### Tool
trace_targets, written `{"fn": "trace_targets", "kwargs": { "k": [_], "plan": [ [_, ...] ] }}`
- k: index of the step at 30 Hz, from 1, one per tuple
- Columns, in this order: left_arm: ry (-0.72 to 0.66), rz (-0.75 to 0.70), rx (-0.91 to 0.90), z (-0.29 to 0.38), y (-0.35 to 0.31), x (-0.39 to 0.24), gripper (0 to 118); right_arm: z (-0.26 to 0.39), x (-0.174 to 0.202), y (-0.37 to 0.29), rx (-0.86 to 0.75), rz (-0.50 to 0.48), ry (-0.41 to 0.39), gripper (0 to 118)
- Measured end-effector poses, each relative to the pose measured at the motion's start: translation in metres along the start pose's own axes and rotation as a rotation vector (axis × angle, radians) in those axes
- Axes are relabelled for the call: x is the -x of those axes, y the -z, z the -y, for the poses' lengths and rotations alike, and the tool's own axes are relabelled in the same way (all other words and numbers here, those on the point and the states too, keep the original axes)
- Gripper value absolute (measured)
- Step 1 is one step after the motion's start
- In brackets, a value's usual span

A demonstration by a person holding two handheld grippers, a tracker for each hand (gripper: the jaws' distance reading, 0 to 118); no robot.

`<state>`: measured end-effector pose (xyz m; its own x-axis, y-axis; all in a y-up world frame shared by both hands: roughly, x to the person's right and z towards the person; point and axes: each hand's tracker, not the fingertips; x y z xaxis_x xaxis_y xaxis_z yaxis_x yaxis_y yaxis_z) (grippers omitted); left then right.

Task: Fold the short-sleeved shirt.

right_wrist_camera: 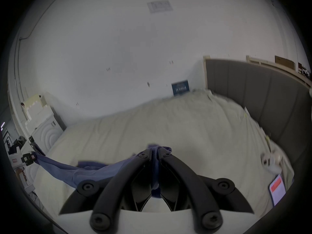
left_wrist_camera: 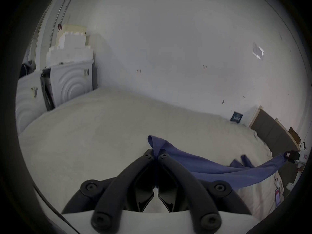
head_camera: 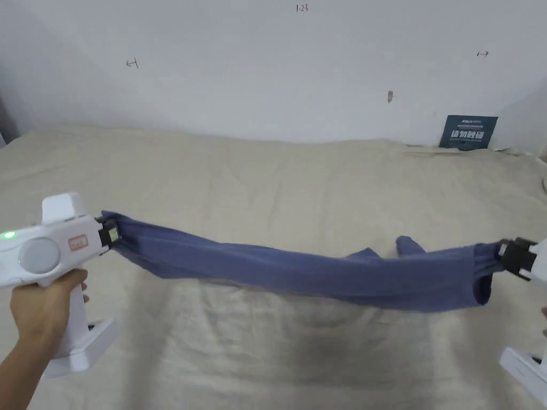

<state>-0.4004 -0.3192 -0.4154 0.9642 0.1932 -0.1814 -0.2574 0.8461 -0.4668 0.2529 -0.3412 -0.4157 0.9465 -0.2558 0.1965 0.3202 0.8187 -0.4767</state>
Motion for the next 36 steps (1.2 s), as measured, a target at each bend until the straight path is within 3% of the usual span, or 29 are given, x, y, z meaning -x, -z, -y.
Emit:
{"fn": "trace_targets", "kwargs": {
  "k": [7, 13, 25, 36],
  "plan": [
    [-0.035, -0.021, 0.138, 0.099, -0.033, 0.032, 0, 0.104, -0.033, -0.030, 0.144, 0.020, 0.063, 4],
    [-0.042, -0.047, 0.227, 0.151, -0.062, 0.047, 0, 0.160, -0.037, -0.066, 0.220, 0.054, 0.060, 4],
    [-0.029, -0.098, 0.315, 0.197, -0.109, 0.089, 0, 0.198, -0.046, -0.132, 0.327, 0.077, 0.014, 4],
    [0.000, -0.137, 0.414, 0.225, -0.106, 0.098, 0, 0.226, -0.061, -0.119, 0.455, 0.122, 0.016, 4]
  ]
}}
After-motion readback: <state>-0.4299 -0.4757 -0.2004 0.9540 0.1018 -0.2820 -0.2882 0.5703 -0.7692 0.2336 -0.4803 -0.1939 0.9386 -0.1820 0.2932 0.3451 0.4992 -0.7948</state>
